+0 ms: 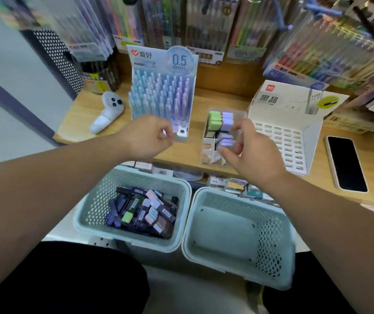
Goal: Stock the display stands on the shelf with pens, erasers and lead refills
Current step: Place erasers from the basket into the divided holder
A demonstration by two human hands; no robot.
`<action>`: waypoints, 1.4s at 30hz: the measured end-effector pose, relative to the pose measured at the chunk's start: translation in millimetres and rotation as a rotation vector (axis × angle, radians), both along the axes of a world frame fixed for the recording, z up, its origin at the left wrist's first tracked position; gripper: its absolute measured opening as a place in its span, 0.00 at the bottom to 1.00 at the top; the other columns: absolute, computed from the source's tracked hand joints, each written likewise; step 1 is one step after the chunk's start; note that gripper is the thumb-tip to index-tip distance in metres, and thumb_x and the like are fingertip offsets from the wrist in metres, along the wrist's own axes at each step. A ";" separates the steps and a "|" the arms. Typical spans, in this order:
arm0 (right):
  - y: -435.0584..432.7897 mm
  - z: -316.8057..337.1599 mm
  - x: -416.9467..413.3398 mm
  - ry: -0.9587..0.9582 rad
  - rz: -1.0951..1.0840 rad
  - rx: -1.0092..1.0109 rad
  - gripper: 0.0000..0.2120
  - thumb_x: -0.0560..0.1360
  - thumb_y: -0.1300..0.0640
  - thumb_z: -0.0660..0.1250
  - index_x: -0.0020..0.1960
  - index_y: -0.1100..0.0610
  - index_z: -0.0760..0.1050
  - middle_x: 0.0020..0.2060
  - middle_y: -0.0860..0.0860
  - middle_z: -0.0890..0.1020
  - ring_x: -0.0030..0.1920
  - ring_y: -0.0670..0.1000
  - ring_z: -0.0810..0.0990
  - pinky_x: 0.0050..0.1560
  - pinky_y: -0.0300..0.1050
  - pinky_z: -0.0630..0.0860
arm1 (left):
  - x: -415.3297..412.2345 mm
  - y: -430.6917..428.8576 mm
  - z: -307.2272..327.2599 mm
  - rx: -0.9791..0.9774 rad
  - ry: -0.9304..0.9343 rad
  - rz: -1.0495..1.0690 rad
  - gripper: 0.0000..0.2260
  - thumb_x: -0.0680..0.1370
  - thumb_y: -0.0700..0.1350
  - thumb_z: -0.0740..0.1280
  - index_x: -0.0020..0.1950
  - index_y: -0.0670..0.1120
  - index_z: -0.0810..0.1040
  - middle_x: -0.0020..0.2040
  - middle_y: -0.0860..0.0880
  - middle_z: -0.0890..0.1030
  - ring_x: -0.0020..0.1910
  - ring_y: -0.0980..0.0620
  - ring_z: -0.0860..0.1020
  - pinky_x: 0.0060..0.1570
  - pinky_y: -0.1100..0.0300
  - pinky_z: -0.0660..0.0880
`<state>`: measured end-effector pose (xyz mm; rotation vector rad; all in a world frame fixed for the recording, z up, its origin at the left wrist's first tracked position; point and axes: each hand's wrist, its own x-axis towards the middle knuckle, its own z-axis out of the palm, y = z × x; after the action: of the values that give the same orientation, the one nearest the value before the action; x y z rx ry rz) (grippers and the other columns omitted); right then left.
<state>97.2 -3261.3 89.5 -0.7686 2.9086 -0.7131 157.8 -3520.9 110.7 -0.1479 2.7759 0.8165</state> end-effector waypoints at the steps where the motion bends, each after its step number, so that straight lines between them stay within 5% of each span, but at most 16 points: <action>1: -2.8 -0.2 9.0 -0.010 0.026 -0.001 0.19 0.77 0.44 0.70 0.61 0.49 0.67 0.32 0.46 0.78 0.34 0.52 0.79 0.37 0.51 0.78 | 9.2 -7.8 -2.3 -0.034 -0.021 -0.010 0.03 0.80 0.49 0.67 0.47 0.52 0.79 0.39 0.54 0.78 0.35 0.60 0.74 0.33 0.63 0.66; 8: -35.6 -45.9 58.4 -0.226 0.246 0.149 0.14 0.78 0.41 0.67 0.56 0.49 0.72 0.38 0.45 0.78 0.40 0.50 0.77 0.42 0.50 0.77 | 99.4 -68.6 -60.7 -0.072 -0.331 0.133 0.04 0.78 0.53 0.69 0.47 0.54 0.78 0.48 0.52 0.82 0.44 0.51 0.80 0.47 0.55 0.76; 12: -45.9 -90.6 70.9 -0.304 0.203 0.285 0.13 0.78 0.41 0.67 0.54 0.49 0.73 0.42 0.46 0.78 0.43 0.52 0.79 0.42 0.48 0.77 | 141.9 -85.0 -87.8 -0.010 -0.437 0.287 0.06 0.77 0.54 0.71 0.51 0.56 0.79 0.52 0.49 0.82 0.48 0.49 0.80 0.53 0.54 0.77; 15: -48.2 -115.4 73.7 -0.437 -0.031 0.276 0.14 0.77 0.45 0.70 0.56 0.52 0.71 0.40 0.48 0.77 0.39 0.53 0.78 0.35 0.45 0.71 | 151.3 -80.1 -105.2 -0.034 -0.509 0.194 0.12 0.78 0.54 0.70 0.59 0.53 0.78 0.55 0.50 0.80 0.52 0.49 0.78 0.55 0.56 0.74; 20: -40.1 -155.0 72.5 -0.716 -0.258 -0.019 0.15 0.75 0.55 0.74 0.57 0.49 0.71 0.29 0.50 0.82 0.33 0.55 0.84 0.40 0.56 0.83 | 126.5 -59.9 -145.2 -0.045 -0.514 -0.014 0.19 0.78 0.53 0.70 0.68 0.51 0.75 0.58 0.50 0.79 0.52 0.49 0.76 0.52 0.58 0.72; 23: -34.0 -162.4 73.5 -0.795 -0.311 -0.170 0.15 0.76 0.59 0.74 0.52 0.46 0.70 0.24 0.46 0.79 0.30 0.51 0.84 0.39 0.54 0.84 | 108.4 -47.5 -179.3 -0.075 -0.536 -0.092 0.24 0.77 0.53 0.72 0.72 0.51 0.72 0.67 0.48 0.76 0.59 0.47 0.76 0.56 0.58 0.72; 28: -30.8 -167.4 74.1 -0.833 -0.314 -0.243 0.15 0.76 0.59 0.74 0.50 0.44 0.69 0.27 0.49 0.77 0.28 0.49 0.82 0.36 0.52 0.81 | 95.5 -24.1 -233.9 -0.103 -0.581 -0.215 0.26 0.75 0.48 0.72 0.73 0.51 0.71 0.69 0.45 0.71 0.67 0.43 0.71 0.63 0.54 0.70; 32: -29.1 -167.5 78.2 -0.827 -0.316 -0.284 0.15 0.77 0.58 0.73 0.53 0.43 0.69 0.31 0.53 0.79 0.29 0.49 0.83 0.35 0.51 0.82 | 94.4 -11.3 -261.6 -0.165 -0.566 -0.237 0.26 0.75 0.48 0.72 0.73 0.57 0.71 0.75 0.45 0.61 0.60 0.40 0.76 0.61 0.49 0.75; 35: -28.7 -166.5 78.8 -0.845 -0.312 -0.300 0.16 0.77 0.58 0.73 0.53 0.42 0.69 0.32 0.54 0.79 0.30 0.48 0.82 0.35 0.47 0.81 | 93.9 -5.4 -266.3 -0.263 -0.493 -0.262 0.23 0.73 0.46 0.72 0.68 0.56 0.75 0.71 0.45 0.64 0.54 0.41 0.78 0.53 0.50 0.78; 42: -29.3 -164.6 80.4 -0.822 -0.303 -0.310 0.16 0.77 0.58 0.73 0.53 0.41 0.69 0.31 0.54 0.79 0.31 0.52 0.82 0.38 0.54 0.83 | 93.9 3.9 -266.3 -0.359 -0.340 -0.454 0.17 0.73 0.44 0.70 0.62 0.51 0.79 0.61 0.47 0.73 0.59 0.43 0.73 0.51 0.49 0.77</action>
<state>177.6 -3290.7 -75.1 0.0070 2.1840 -1.1774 251.7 -3517.1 -155.6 0.2511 2.4568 0.1596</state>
